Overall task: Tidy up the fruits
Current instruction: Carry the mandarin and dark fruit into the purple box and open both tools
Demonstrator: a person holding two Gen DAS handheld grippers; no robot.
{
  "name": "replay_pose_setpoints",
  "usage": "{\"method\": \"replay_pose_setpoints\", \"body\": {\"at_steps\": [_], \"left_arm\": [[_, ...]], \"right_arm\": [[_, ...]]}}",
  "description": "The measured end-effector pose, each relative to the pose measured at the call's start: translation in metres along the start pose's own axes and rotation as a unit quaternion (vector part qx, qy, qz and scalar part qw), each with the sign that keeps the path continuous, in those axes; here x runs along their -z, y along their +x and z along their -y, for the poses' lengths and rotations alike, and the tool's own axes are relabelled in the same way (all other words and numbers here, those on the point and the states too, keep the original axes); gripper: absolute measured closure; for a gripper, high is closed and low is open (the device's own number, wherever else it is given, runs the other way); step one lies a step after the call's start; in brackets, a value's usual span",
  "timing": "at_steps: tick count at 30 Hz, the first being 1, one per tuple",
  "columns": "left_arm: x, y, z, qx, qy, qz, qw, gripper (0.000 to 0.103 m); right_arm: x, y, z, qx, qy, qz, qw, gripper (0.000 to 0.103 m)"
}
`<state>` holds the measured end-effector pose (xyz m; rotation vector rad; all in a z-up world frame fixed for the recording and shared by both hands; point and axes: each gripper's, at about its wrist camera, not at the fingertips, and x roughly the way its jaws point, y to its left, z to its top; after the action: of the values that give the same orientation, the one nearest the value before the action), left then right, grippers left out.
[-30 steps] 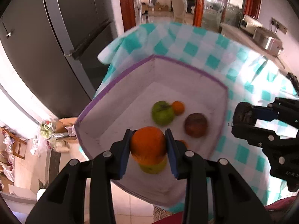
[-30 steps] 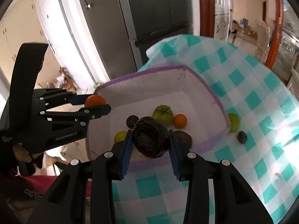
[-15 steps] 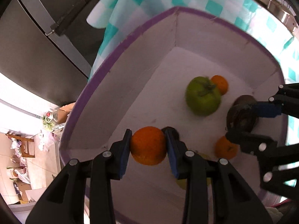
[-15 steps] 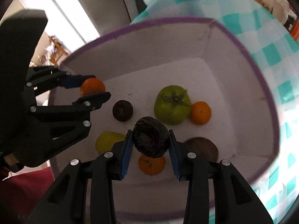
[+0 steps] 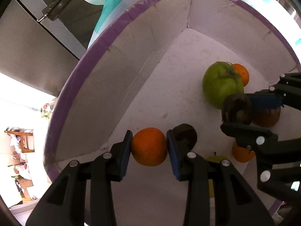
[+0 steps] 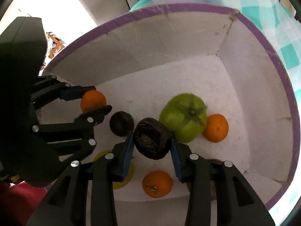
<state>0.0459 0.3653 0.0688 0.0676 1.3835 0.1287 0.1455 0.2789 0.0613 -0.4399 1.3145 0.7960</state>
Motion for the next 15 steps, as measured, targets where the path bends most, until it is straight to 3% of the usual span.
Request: {"method": "replay_pose_setpoints", "body": {"at_steps": [3,8,12,15], "left_arm": [[0.0,-0.001,-0.002,-0.011,-0.002,0.0,0.9999,0.047],[0.006,-0.009,0.002,-0.015,0.007,0.006,0.9998,0.04],[0.012,-0.021,0.008,-0.025,0.012,0.02,0.9994,0.023],[0.017,-0.033,0.012,-0.031,0.013,0.031,0.9989,0.023]], "right_arm": [[0.005,-0.001,-0.001,0.0,0.003,0.005,1.0,0.063],[0.015,-0.017,0.001,-0.005,0.016,0.033,0.999,0.059],[0.027,-0.035,0.001,-0.015,0.021,0.059,0.998,0.049],[0.043,-0.05,0.0,-0.017,0.019,0.079,0.997,0.048]]}}
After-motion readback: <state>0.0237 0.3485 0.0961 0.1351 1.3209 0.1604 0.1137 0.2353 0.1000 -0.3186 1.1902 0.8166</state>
